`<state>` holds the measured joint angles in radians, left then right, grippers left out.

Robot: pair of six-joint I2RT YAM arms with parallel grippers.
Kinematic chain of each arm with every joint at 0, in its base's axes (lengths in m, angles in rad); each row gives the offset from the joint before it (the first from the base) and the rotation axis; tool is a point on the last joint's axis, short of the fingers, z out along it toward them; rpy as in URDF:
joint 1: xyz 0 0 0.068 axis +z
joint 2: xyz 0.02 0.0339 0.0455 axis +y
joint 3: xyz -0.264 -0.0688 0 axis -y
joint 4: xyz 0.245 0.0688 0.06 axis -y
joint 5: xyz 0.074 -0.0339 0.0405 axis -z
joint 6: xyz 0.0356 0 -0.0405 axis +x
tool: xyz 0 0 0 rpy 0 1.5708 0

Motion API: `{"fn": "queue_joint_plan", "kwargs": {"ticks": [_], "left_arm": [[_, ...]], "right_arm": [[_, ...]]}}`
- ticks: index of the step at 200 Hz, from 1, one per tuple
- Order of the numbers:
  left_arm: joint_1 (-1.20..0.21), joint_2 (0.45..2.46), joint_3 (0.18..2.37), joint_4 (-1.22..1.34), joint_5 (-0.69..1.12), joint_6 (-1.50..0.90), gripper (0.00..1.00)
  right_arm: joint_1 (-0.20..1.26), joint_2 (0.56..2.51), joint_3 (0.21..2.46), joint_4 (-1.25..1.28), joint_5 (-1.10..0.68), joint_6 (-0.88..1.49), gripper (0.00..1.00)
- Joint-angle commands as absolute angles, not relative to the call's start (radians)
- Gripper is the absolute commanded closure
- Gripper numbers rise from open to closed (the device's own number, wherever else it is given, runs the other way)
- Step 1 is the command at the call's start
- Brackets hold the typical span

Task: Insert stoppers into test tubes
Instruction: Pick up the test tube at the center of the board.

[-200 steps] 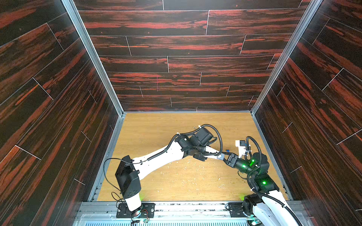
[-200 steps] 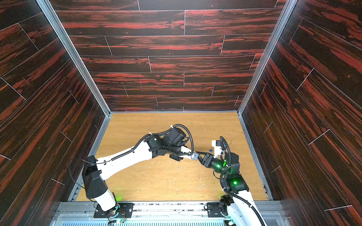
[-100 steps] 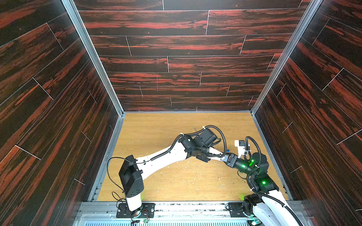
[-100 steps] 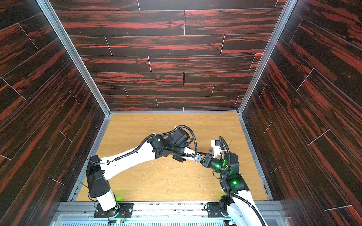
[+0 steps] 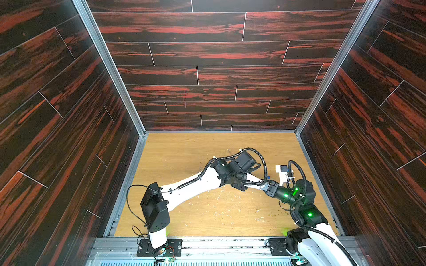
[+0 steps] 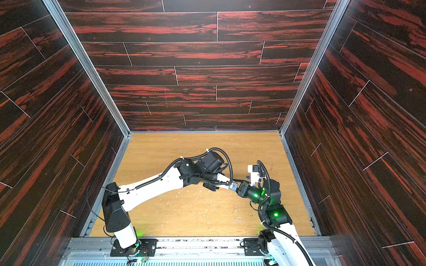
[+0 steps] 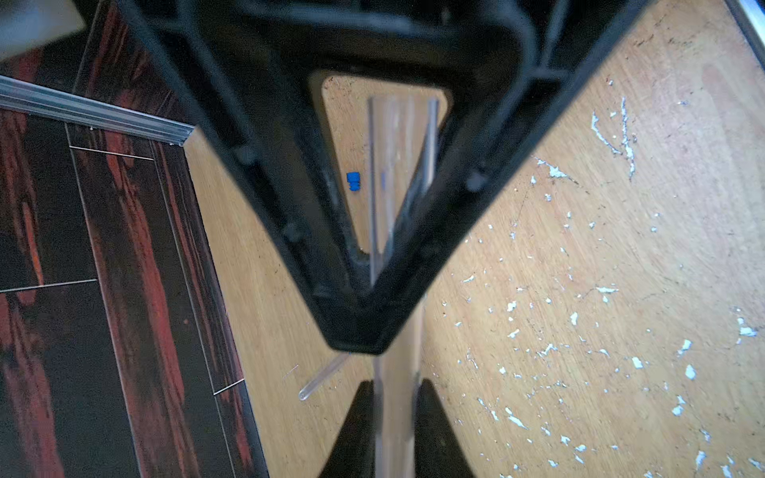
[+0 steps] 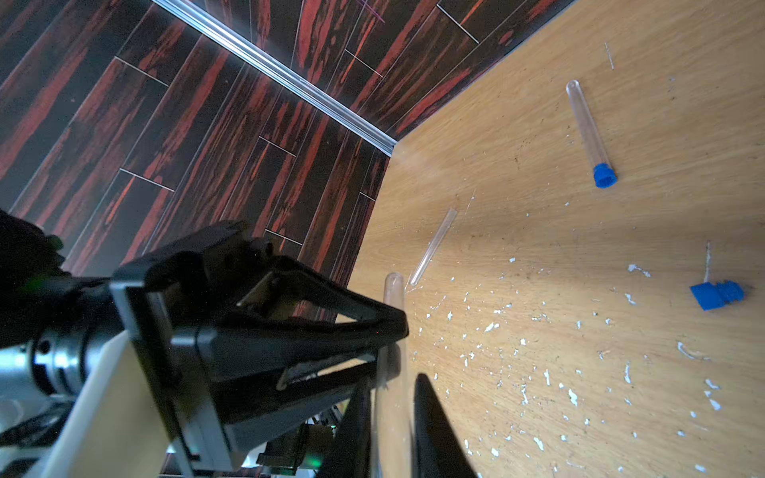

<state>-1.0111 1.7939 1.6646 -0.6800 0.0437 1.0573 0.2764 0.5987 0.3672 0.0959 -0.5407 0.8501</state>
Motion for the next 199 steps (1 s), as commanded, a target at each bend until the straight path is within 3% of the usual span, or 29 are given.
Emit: {"fn": "queue_joint_plan", "kwargs": {"ticks": [1,61,103,132,140,154,170,199], "left_arm": [[-1.014,1.793,1.694,-0.693,0.033,1.072,0.9],[-1.013,1.8,1.709,-0.693,0.027,1.072,0.9],[-1.014,1.801,1.713,-0.695,0.03,1.074,0.9],[-1.014,1.802,1.715,-0.696,0.028,1.075,0.88],[-1.014,1.802,1.714,-0.696,0.028,1.075,0.82],[-1.014,1.798,1.71,-0.69,0.02,1.068,0.57],[-1.014,1.792,1.701,-0.673,0.001,1.049,0.42],[-1.009,1.759,1.672,-0.67,-0.036,1.005,0.3]], "right_arm": [[0.285,0.6,0.356,0.091,-0.538,0.844,0.72],[0.293,0.607,0.356,0.091,-0.54,0.838,0.71],[0.295,0.609,0.356,0.094,-0.544,0.838,0.88],[0.296,0.607,0.356,0.095,-0.545,0.838,0.94],[0.296,0.607,0.357,0.095,-0.545,0.839,0.95],[0.296,0.605,0.358,0.094,-0.544,0.838,0.95],[0.296,0.602,0.358,0.094,-0.545,0.837,0.95],[0.295,0.601,0.361,0.093,-0.553,0.838,0.96]]}}
